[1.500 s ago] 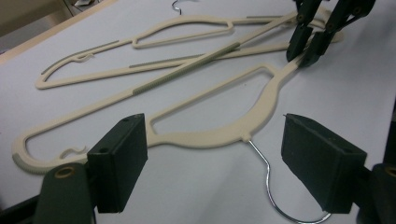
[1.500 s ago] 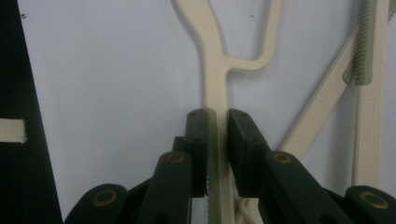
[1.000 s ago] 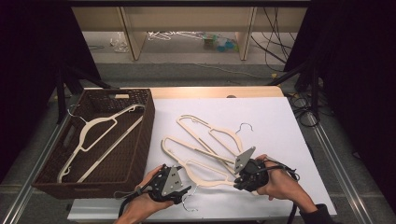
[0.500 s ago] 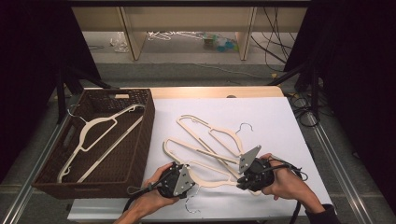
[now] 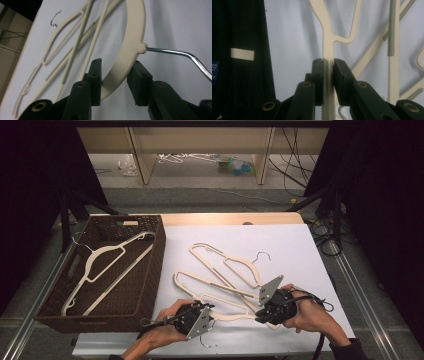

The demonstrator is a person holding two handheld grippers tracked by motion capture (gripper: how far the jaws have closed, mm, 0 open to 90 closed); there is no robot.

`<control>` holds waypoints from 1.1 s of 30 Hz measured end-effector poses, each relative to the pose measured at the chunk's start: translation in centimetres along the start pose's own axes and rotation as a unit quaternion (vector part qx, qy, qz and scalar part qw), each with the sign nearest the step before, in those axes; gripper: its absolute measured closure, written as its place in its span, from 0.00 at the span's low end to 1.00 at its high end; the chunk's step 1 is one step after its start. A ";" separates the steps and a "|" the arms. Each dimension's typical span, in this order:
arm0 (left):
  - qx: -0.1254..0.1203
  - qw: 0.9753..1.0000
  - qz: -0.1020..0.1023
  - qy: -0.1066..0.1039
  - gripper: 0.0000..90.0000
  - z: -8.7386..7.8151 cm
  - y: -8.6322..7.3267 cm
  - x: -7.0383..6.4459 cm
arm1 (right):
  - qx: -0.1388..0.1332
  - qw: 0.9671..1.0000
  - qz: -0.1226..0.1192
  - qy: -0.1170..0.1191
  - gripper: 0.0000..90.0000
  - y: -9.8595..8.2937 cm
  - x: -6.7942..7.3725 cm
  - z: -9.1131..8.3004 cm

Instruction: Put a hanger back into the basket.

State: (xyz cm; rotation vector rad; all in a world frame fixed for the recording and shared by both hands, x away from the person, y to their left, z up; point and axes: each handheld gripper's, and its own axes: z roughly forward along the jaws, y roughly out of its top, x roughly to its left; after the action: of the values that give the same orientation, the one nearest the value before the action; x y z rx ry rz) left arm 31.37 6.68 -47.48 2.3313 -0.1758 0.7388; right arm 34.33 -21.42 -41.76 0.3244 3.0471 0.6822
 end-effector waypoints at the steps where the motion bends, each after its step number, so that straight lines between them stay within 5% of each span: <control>1: -0.003 1.000 0.008 0.001 0.76 -0.2 0.2 0.2 | -0.002 1.000 -0.003 0.000 0.88 -0.1 -0.1 0.0; 6: -0.013 0.999 0.046 0.012 0.87 -1.1 1.6 1.0 | -0.019 1.000 0.000 0.015 0.88 -1.0 -1.0 0.1; 11: -0.009 0.997 0.070 0.024 0.92 -1.6 2.7 1.3 | -0.053 0.998 0.029 0.006 0.79 -1.6 -1.5 -1.1; 16: 0.013 0.997 0.073 0.029 0.94 -2.3 3.6 2.1 | -0.107 0.992 0.043 -0.041 0.58 -1.4 -1.6 -2.3; 17: 0.020 0.997 0.073 0.032 0.95 -2.5 3.8 2.4 | -0.120 0.990 0.051 -0.049 0.56 -1.3 -1.6 -2.6; 18: 0.002 0.998 0.048 0.035 0.95 -2.4 3.9 2.3 | -0.135 0.987 0.058 -0.060 0.52 -1.2 -1.6 -2.9; 19: 0.016 0.998 0.054 0.034 0.95 -2.7 4.1 2.8 | -0.150 0.984 0.062 -0.072 0.49 -1.1 -1.6 -3.2; 24: 0.023 0.999 -0.001 0.029 0.95 -3.6 4.5 4.3 | -0.207 0.968 0.080 -0.115 0.42 -0.9 -1.7 -4.6; 31: 0.011 0.996 -0.079 0.025 0.95 -4.9 4.7 6.6 | -0.300 0.935 0.117 -0.150 0.38 -1.3 -1.8 -6.6; 33: 0.006 0.994 -0.101 0.030 0.95 -5.2 4.8 7.4 | -0.311 0.930 0.117 -0.155 0.35 -1.5 -1.7 -6.9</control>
State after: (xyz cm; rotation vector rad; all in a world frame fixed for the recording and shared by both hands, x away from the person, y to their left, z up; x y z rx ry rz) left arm 33.63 6.91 -37.52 2.2936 0.0898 0.7099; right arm 35.36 -26.04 -36.21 0.6954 2.3544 1.3971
